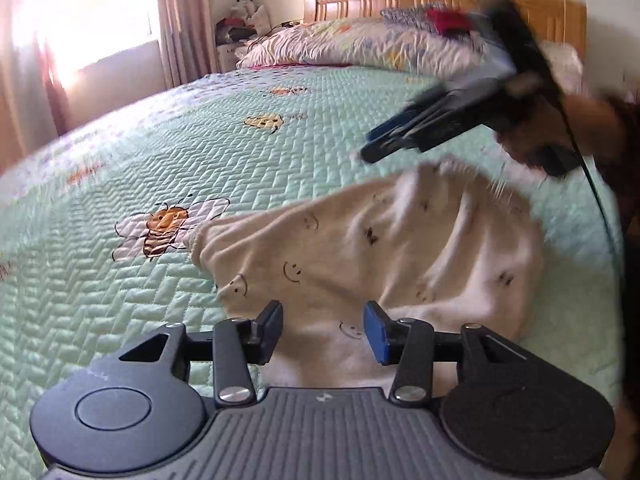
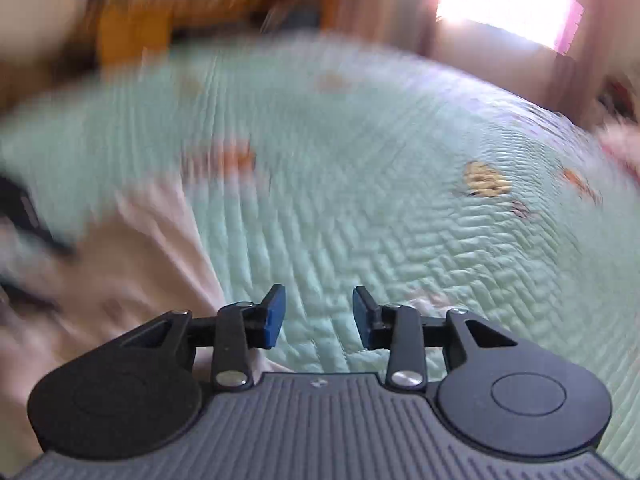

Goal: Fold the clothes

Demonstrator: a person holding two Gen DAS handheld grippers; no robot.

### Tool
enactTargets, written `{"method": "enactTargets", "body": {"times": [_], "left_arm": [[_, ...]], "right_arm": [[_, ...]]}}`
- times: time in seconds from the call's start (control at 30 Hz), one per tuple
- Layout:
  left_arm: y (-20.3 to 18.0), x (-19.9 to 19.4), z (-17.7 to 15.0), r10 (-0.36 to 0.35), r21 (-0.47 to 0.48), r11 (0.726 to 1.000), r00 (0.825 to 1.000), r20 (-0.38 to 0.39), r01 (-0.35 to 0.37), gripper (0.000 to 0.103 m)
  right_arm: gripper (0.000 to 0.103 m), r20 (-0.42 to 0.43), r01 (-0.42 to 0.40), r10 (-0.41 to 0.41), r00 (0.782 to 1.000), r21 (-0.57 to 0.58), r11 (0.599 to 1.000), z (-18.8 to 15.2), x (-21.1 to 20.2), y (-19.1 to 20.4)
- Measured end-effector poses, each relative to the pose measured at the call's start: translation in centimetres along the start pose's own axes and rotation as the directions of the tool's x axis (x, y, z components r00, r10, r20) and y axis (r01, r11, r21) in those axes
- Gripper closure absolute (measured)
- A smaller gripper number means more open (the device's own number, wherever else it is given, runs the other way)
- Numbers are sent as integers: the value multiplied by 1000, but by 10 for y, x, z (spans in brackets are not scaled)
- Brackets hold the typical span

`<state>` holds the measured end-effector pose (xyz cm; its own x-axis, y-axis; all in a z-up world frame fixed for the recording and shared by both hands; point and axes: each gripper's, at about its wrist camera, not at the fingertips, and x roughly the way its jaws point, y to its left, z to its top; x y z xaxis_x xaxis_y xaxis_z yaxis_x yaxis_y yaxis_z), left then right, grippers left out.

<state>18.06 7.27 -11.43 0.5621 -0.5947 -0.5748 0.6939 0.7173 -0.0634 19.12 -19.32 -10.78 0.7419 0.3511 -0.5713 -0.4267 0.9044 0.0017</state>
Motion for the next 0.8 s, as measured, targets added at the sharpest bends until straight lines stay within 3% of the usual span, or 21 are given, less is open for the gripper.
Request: {"method": "enactTargets", "body": {"times": [0.1, 0.13, 0.2, 0.27, 0.3, 0.33, 0.37, 0.43, 0.53, 0.6, 0.7, 0.8], "left_arm": [[18, -14, 24, -28, -135, 990, 993, 111, 43, 33], [23, -6, 33, -26, -152, 987, 992, 124, 44, 26], [30, 20, 51, -16, -159, 987, 993, 113, 34, 23], [42, 66, 55, -38, -195, 980, 999, 15, 40, 29], [52, 93, 50, -32, -244, 970, 996, -81, 12, 47], [60, 109, 44, -22, -262, 965, 991, -129, -13, 73], [66, 120, 37, -10, -264, 964, 988, -151, -31, 76], [69, 123, 34, -14, -253, 967, 990, -140, -22, 75], [62, 123, 39, 17, -225, 973, 987, -157, -52, 74], [61, 112, 44, 27, -254, 965, 992, -123, -58, 69], [60, 94, 51, 42, -312, 948, 997, -60, -59, 58], [49, 69, 60, 21, -312, 950, 999, 25, -12, 52]], "right_arm": [[59, 93, -61, 61, 994, 3, 998, -4, -35, 15], [54, 121, -96, 96, 988, -3, 995, -5, -43, 22], [48, 98, -136, 144, 985, -79, 988, -15, -42, 37], [47, 56, -172, 184, 981, -166, 971, -27, -36, 51], [50, 8, -169, 172, 985, -148, 974, -41, -26, 46], [52, -54, -152, 147, 988, -103, 983, -59, -14, 34], [54, -19, -178, 177, 984, -47, 983, -73, -17, 21], [65, 24, -208, 208, 978, 22, 978, -79, -27, 4], [67, 42, -236, 233, 972, 86, 968, -74, -24, -6], [68, 63, -251, 244, 968, 154, 956, -71, -26, -15], [65, 124, -274, 251, 960, 232, 933, -66, -44, -18], [58, 252, -359, 285, 925, 336, 871, -59, -60, -30]]}}
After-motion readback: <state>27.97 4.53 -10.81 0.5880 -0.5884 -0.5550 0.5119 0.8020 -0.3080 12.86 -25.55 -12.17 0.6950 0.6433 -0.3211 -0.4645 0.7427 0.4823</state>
